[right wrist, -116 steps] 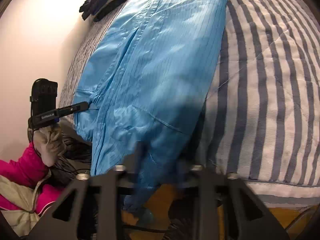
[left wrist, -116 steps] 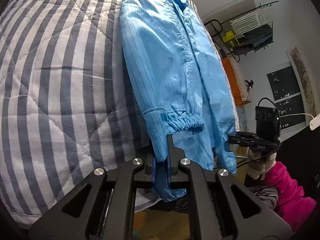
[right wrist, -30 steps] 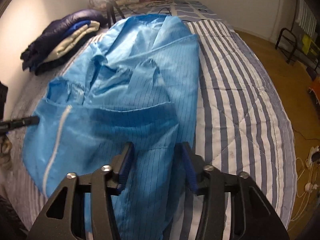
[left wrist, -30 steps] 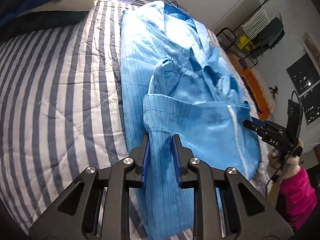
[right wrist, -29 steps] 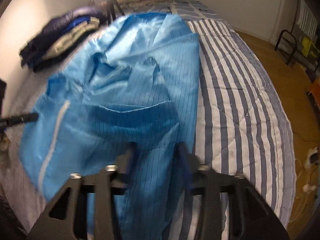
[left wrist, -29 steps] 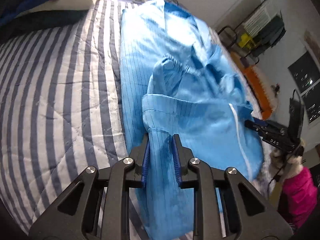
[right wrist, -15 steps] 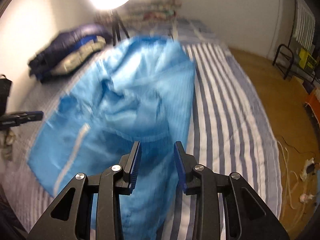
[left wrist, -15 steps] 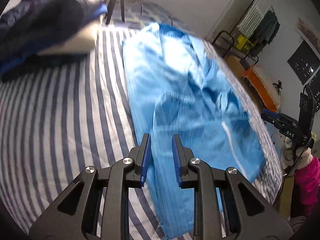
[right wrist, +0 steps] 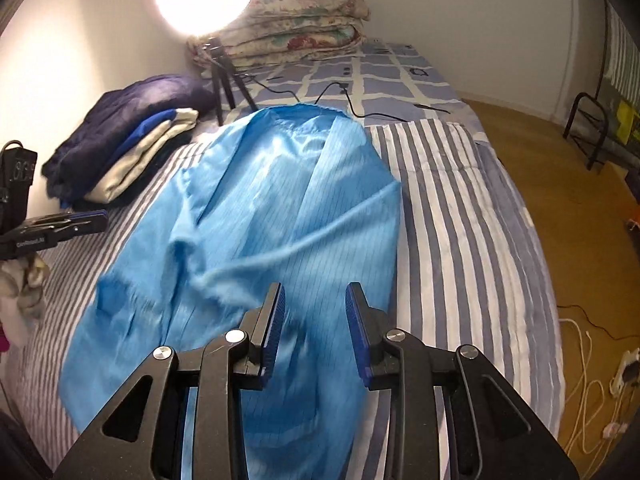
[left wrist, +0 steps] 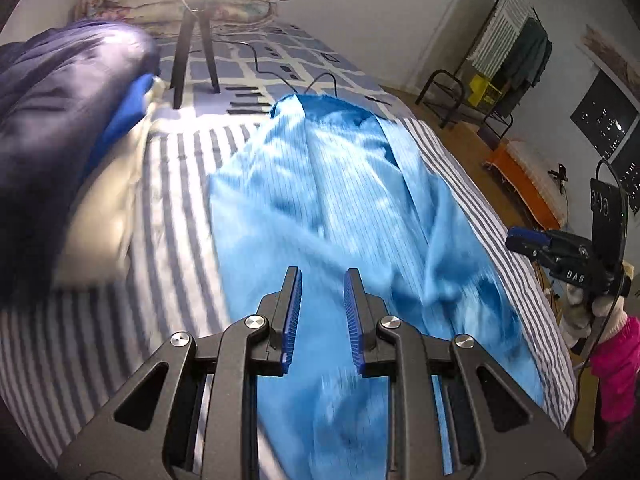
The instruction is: Fold large clothes
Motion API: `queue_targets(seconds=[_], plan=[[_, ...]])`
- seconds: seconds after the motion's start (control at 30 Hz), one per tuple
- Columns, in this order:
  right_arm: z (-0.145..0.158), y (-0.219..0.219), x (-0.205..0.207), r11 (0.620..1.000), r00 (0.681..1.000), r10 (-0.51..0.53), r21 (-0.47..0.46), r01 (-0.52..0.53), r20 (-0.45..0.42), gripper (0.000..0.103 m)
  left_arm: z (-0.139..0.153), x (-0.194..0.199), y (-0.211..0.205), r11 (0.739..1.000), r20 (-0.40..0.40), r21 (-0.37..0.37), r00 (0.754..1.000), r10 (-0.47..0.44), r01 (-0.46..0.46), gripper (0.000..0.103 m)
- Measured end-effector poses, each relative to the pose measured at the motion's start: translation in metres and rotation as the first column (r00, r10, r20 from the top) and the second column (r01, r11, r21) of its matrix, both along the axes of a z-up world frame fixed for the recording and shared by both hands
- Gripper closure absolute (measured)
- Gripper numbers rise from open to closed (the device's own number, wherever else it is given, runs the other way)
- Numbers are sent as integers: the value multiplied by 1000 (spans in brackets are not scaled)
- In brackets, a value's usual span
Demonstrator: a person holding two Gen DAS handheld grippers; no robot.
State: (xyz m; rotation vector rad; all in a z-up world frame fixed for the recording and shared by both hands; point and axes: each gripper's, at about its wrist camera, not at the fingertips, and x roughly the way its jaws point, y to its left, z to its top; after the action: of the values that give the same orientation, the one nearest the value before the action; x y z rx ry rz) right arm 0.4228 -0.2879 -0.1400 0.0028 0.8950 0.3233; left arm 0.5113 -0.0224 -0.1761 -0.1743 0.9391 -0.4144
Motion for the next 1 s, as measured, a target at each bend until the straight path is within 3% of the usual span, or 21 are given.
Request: queue_targets(seconds=[0.13,0.23,0.6,0.77,0.87,0.9,0.93,1.0], plan=[[-9,7,44,1000,1000,8,6,-8,-19,74,-9,45,-7,1000,-15,-26,1000,3,-3,82],[-16,11,73,1000,999,13,8,-13,-32,81,-17,73,-12,1000,-22,-27,1000,0,-1,82],[-48,15,173,997,996,40,72,-34,-78,81,-69,173,-25,1000,-89,11,996,22,-21,82],[-75,25,198,998,990,56,41,-51,-129,81,-78,181,-29,1000,-89,15,996,7,-6,82],[-65,25,198,994,988,113,19,-111,-107,81,-59,182,-25,1000,-70,5,998,6,-5,82],[-58,21,199,992,988,125,33,-122,-87,81,-51,182,-22,1000,-40,1,999,11,-11,74],[-50,16,199,990,989,135,59,-132,-55,80,-42,183,-19,1000,-12,0,1000,23,-23,55],[-39,6,206,988,992,125,94,-124,-6,75,-30,187,-14,998,32,-21,998,52,-51,35]])
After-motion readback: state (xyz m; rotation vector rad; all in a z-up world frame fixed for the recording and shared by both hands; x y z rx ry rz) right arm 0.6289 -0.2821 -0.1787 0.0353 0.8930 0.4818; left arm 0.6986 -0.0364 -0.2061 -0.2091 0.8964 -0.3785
